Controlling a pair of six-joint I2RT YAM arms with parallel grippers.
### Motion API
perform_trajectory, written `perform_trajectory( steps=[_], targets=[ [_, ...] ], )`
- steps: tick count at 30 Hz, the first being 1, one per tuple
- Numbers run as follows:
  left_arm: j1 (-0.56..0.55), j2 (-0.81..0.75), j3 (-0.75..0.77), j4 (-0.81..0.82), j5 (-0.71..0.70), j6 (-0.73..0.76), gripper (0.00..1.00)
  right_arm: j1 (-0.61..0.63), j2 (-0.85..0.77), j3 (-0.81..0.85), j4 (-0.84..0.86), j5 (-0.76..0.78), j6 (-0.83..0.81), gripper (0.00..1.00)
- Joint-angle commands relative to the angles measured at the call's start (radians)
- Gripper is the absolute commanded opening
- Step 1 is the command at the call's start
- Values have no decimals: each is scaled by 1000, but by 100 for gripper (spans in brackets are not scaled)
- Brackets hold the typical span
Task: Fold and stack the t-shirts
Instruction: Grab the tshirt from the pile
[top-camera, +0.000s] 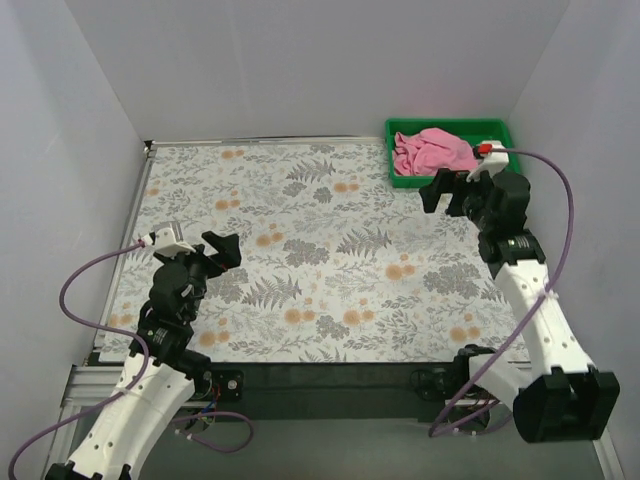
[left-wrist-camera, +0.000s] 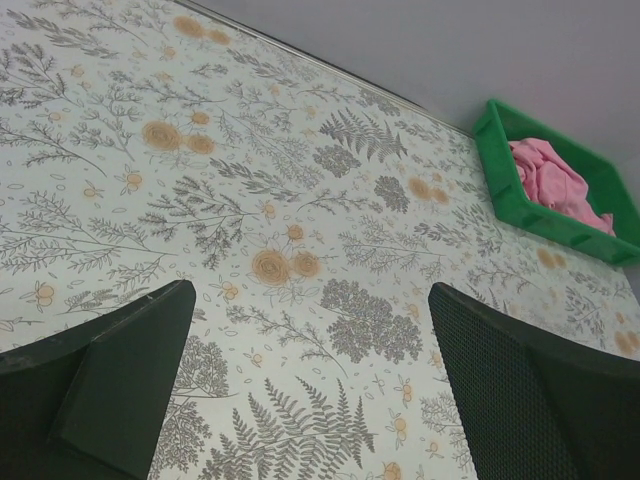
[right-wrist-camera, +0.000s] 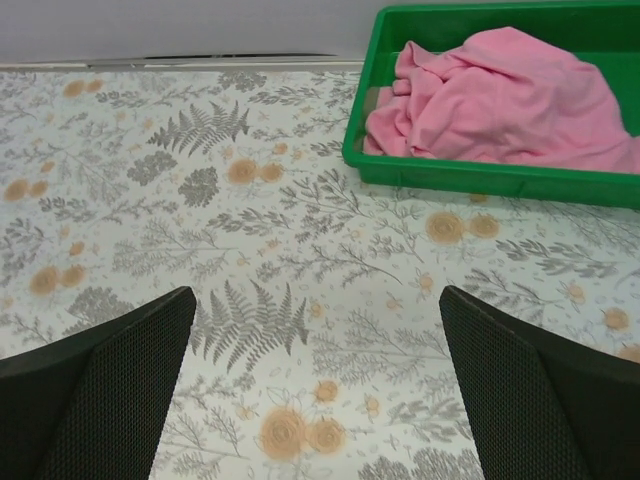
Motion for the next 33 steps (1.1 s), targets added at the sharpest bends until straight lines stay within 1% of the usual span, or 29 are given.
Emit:
perform_trajectory(
  steps=[1, 2, 3, 4, 6, 7, 9, 10, 11, 12, 13, 14, 16, 18, 19, 21, 27, 28, 30, 32, 33],
  targets=[
    [-3, 10, -8, 62, -19, 25, 97, -3, 219, 220, -146, -64, 55, 98],
    [-3, 7, -9, 60, -25, 28, 97, -3, 337, 270, -165, -112, 37, 98],
    [-3, 5, -10, 59, -30, 32, 97, -5, 393, 309, -177, -122, 43, 98],
    [-5, 4, -10, 57, -35, 37, 97, -3, 496, 382, -191, -128, 52, 98],
    [-6, 5, -12, 60, -35, 37, 97, -6, 597, 448, -199, -112, 98, 98],
    [-6, 7, -15, 63, -30, 37, 97, -6, 693, 526, -220, -89, 125, 98],
    [-6, 14, -13, 65, -21, 36, 97, -6, 787, 606, -223, -87, 130, 98],
    [-6, 16, -13, 65, -19, 36, 97, -6, 874, 642, -223, -88, 130, 95],
    [-6, 17, -15, 63, -18, 36, 97, -6, 916, 716, -223, -85, 129, 93],
    [-6, 22, -13, 65, -18, 37, 97, -6, 957, 752, -223, -84, 130, 91],
    [-6, 25, -13, 65, -18, 37, 97, -6, 1031, 784, -223, -76, 129, 86],
    [-6, 28, -15, 65, -18, 36, 97, -5, 1063, 853, -223, -65, 124, 83],
    [-6, 36, -16, 66, -15, 34, 97, -5, 1150, 910, -222, -44, 116, 81],
    [-6, 46, -16, 69, -7, 37, 97, -5, 1201, 984, -220, -18, 110, 80],
    [-6, 48, -16, 71, -6, 36, 97, -5, 1246, 1004, -219, -10, 106, 78],
    [-6, 53, -16, 71, -4, 36, 97, -5, 1283, 1045, -208, 22, 106, 77],
    [-6, 63, -21, 77, -1, 37, 97, -6, 1375, 1081, -159, 100, 101, 74],
    [-6, 63, -19, 77, 2, 39, 97, -8, 1395, 1094, -154, 106, 98, 71],
    [-6, 67, -22, 80, 2, 40, 97, -6, 1416, 1110, -148, 116, 89, 69],
    [-6, 68, -24, 80, 4, 43, 97, -6, 1447, 1137, -147, 110, 78, 58],
    [-5, 68, -24, 83, 4, 45, 97, -8, 1452, 1147, -147, 96, 73, 50]
  ],
)
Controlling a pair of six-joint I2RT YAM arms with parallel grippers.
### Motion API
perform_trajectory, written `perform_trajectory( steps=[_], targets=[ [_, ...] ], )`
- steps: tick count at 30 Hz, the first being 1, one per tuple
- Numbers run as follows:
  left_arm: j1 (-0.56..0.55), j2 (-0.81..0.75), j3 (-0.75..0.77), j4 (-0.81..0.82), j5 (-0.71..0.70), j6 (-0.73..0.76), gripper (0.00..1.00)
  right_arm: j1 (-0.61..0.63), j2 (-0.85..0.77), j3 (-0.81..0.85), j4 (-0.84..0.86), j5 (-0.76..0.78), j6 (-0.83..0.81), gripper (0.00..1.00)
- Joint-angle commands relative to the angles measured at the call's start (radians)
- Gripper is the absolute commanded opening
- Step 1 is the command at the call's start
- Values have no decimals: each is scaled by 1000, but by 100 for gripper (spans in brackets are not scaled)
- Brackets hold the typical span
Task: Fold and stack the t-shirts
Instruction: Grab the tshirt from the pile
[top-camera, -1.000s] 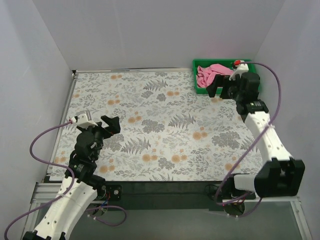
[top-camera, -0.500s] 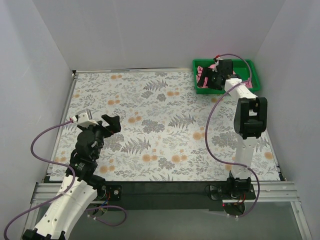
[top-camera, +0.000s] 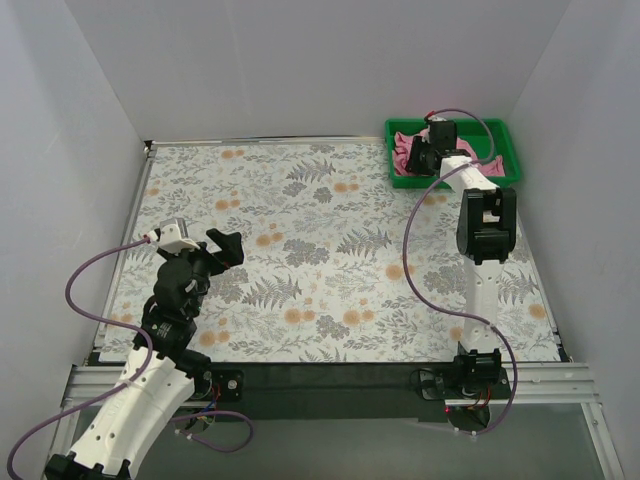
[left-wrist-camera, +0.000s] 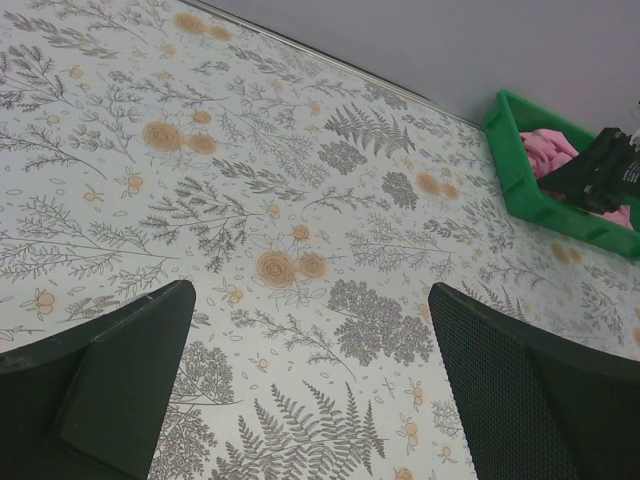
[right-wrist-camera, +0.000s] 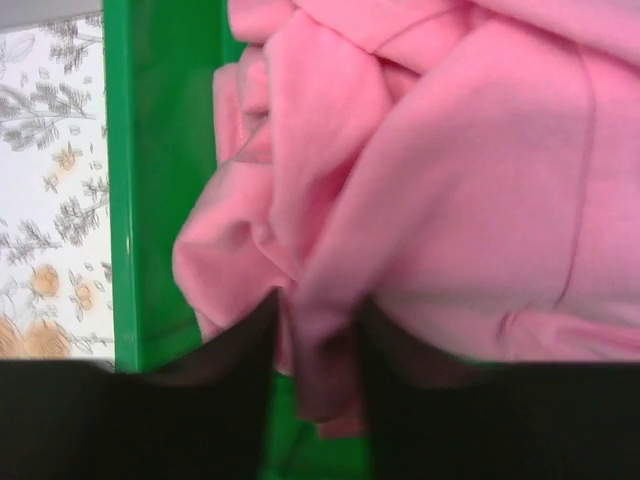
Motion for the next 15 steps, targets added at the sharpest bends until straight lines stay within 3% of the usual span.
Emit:
perform_trajectory(
  steps=[1, 4, 10, 15],
  targets=[
    [-4, 4, -12, 19, 3, 19, 97, -4, 19, 69, 17, -5, -20, 27],
    [-4, 7, -11, 20, 3, 19, 96, -4, -40, 76, 17, -79, -23, 1],
    [-4, -27, -17, 34, 15, 22, 96, 11, -287, 37, 16, -166, -49, 1],
    [-4, -76, -23, 36, 7, 22, 95, 53, -497, -45, 16, -385, -2, 1]
  ],
)
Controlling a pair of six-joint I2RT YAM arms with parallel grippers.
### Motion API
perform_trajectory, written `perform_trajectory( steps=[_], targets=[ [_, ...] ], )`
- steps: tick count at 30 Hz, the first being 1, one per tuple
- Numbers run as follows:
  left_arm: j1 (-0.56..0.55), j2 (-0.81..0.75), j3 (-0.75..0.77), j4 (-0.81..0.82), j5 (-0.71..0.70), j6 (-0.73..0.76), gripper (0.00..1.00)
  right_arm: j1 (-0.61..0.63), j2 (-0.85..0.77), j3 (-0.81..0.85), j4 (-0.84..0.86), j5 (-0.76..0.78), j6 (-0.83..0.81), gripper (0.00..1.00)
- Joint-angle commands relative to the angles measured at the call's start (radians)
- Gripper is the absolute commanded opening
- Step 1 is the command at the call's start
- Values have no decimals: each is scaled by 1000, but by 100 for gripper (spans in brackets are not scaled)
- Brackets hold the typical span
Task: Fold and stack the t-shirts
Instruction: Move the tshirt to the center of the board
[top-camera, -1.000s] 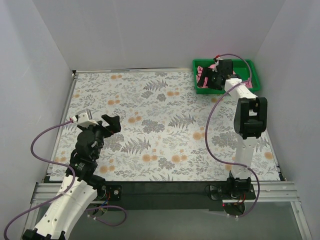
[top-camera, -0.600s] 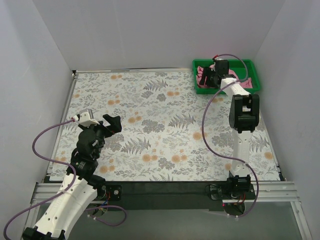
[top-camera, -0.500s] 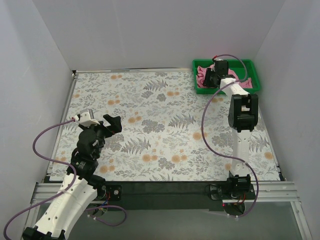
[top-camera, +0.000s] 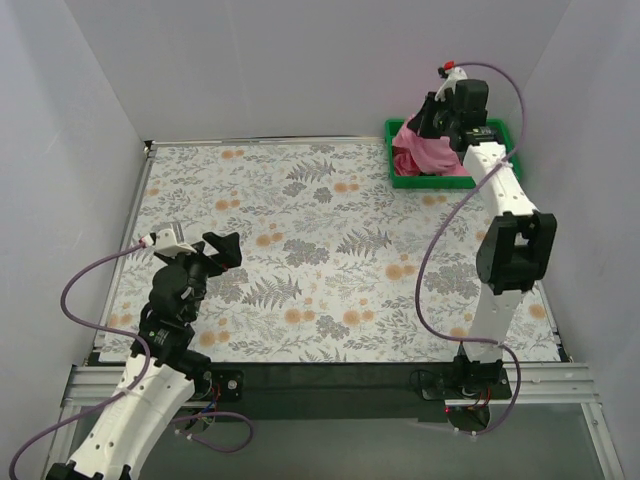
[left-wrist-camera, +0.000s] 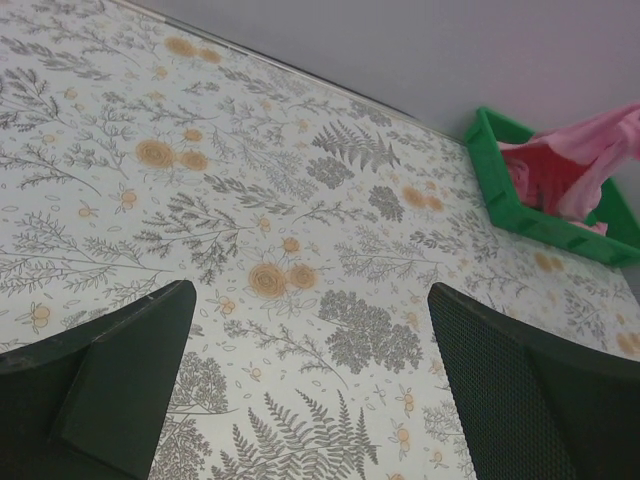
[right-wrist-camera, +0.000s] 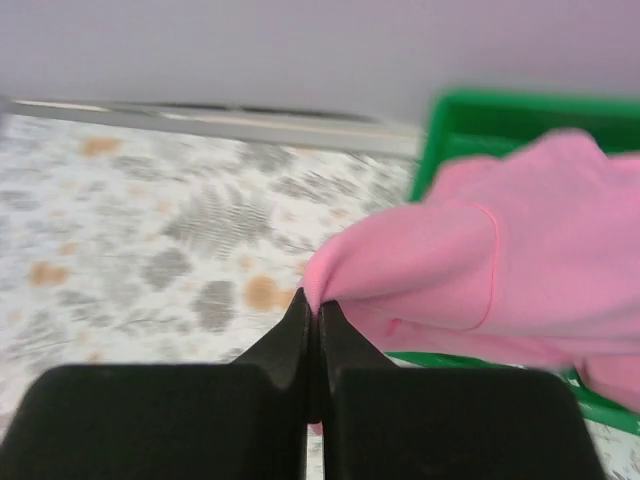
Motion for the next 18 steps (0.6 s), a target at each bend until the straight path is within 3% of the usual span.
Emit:
perform_trajectory(
  steps=[1, 5, 8, 11, 14, 18],
  targets=[
    [-5, -37, -7, 27, -7, 11, 95, 75, -246, -33, 53, -235, 37, 1],
    [-12, -80, -9, 24, -18, 12, 95, 201, -358, -41, 53, -355, 59, 1],
    [-19, -98, -7, 19, -21, 9, 95, 320, -383, 72, 56, -442, 112, 1],
    [-19, -109, -7, 21, -22, 8, 95, 365, -358, 195, 79, -502, 178, 1],
    [-21, -120, -7, 18, -27, 8, 95, 397, -308, 367, 207, -576, 304, 1],
    [-21, -137, 1, 2, -36, 8, 95, 411, -329, 368, 435, -581, 462, 1]
  ],
)
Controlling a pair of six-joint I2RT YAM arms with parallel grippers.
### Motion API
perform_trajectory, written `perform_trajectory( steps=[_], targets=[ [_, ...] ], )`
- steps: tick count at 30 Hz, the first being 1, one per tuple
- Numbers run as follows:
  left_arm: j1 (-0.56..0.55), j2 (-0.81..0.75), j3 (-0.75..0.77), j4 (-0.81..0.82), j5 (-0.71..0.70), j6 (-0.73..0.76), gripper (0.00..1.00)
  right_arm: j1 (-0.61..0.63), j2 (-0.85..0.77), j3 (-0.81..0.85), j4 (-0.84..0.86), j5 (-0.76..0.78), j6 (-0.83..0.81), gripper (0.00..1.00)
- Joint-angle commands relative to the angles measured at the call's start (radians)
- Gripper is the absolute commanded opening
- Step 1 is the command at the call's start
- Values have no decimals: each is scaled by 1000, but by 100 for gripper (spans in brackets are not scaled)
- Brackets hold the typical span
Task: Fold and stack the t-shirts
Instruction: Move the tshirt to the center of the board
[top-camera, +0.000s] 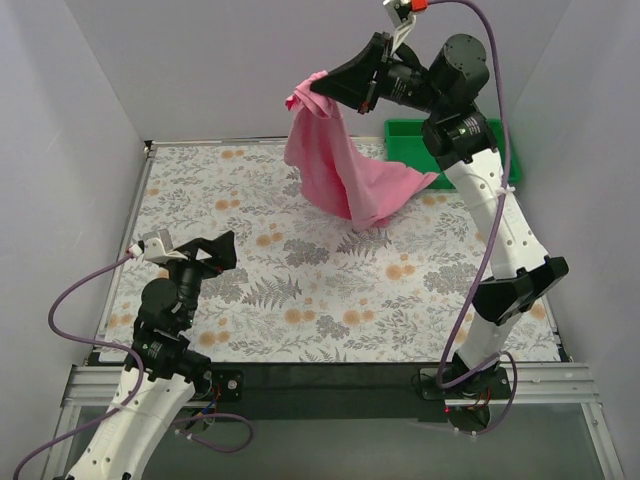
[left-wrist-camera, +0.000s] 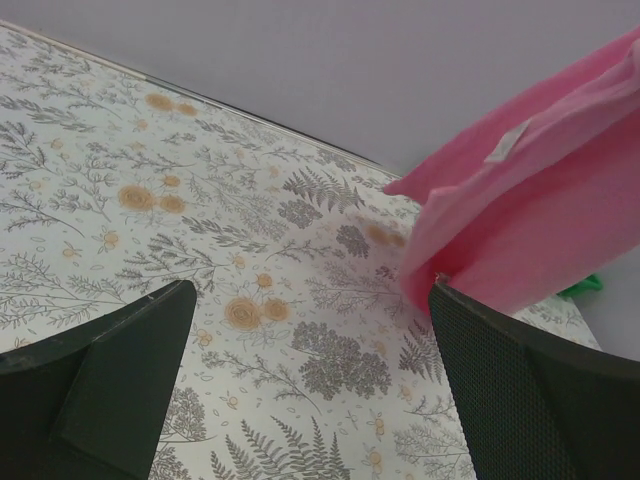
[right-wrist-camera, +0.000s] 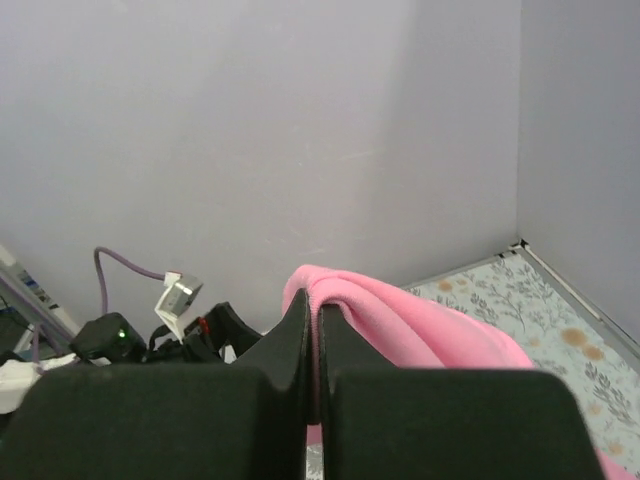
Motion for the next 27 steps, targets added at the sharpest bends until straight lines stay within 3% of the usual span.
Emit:
perform_trajectory(
  steps=[1, 6, 10, 11, 12, 13, 16, 18, 21, 27],
  targets=[
    [-2, -12, 2, -13, -26, 7, 95, 7, -93, -21, 238, -35, 116, 1],
    [-3, -15, -1, -10, -17, 4, 95, -102, -405, -523, 237, 13, 1, 1],
    [-5, -6, -7, -9, 20, -3, 95, -339, -730, -1225, 215, 32, -39, 1],
    [-8, -2, -7, -9, 26, -10, 95, -395, -812, -1300, 183, 33, -43, 7],
    [-11, 5, -9, -9, 44, -19, 95, -416, -846, -1405, 78, 42, -65, 14],
    [-15, 27, -9, -10, 84, -39, 94, -438, -925, -1462, -201, 186, -185, 23],
    [-22, 103, 7, -49, 156, -124, 94, -440, -1064, -1478, -496, 570, -273, 34],
    [-22, 219, 10, -72, 220, -183, 94, -438, -1110, -1471, -540, 663, -324, 51],
    [-22, 348, 30, -87, 281, -213, 94, -440, -1087, -1445, -541, 613, -384, 62],
    [-28, 797, 140, -107, 409, -227, 94, -435, -957, -1440, -483, 378, -435, 61]
  ],
)
